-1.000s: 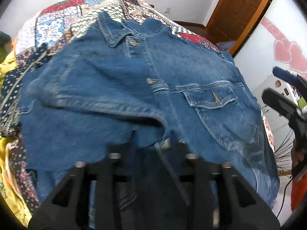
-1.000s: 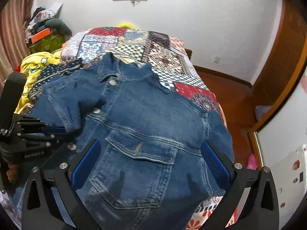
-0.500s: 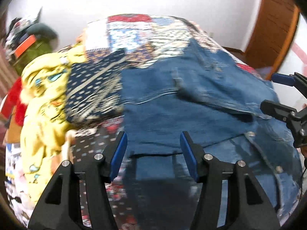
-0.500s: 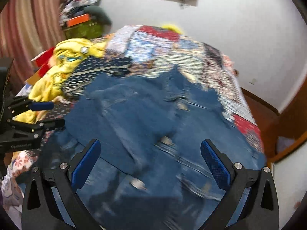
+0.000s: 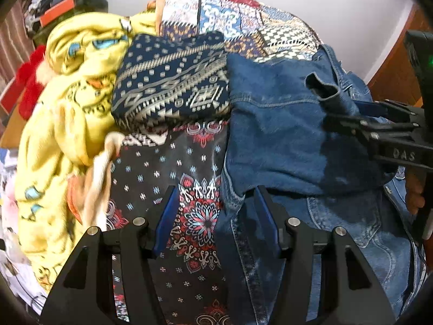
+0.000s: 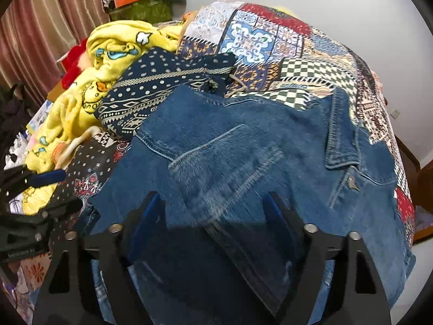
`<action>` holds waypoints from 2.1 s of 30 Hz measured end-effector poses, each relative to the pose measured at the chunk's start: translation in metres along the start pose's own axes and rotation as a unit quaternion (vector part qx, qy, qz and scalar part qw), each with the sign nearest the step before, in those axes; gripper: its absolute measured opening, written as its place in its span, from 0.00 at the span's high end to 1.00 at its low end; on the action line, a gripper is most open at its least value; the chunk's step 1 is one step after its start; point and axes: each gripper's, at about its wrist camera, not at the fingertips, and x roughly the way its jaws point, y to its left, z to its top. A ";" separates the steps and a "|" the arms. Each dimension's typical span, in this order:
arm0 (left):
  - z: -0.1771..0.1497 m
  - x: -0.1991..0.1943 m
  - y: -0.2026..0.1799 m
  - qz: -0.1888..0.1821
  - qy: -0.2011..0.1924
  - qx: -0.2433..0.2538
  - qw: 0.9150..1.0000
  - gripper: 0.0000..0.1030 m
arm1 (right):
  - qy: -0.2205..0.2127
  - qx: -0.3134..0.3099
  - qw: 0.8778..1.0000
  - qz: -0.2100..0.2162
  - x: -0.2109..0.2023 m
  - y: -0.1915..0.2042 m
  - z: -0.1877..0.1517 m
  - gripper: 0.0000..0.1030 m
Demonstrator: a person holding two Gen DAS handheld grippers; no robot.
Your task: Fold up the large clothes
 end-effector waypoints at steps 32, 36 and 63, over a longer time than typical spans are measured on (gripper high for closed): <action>0.043 -0.018 -0.128 -0.046 -0.032 0.095 0.994 0.45 | -0.192 0.163 0.968 -0.007 -0.162 -0.135 -0.042 0.87; 0.036 0.005 -0.147 -0.039 -0.001 0.107 0.994 0.45 | -0.156 0.187 0.970 -0.015 -0.145 -0.159 -0.069 0.87; 0.017 0.004 -0.174 -0.015 -0.009 0.157 0.987 0.41 | -0.042 0.328 0.932 -0.146 -0.143 -0.234 -0.216 0.26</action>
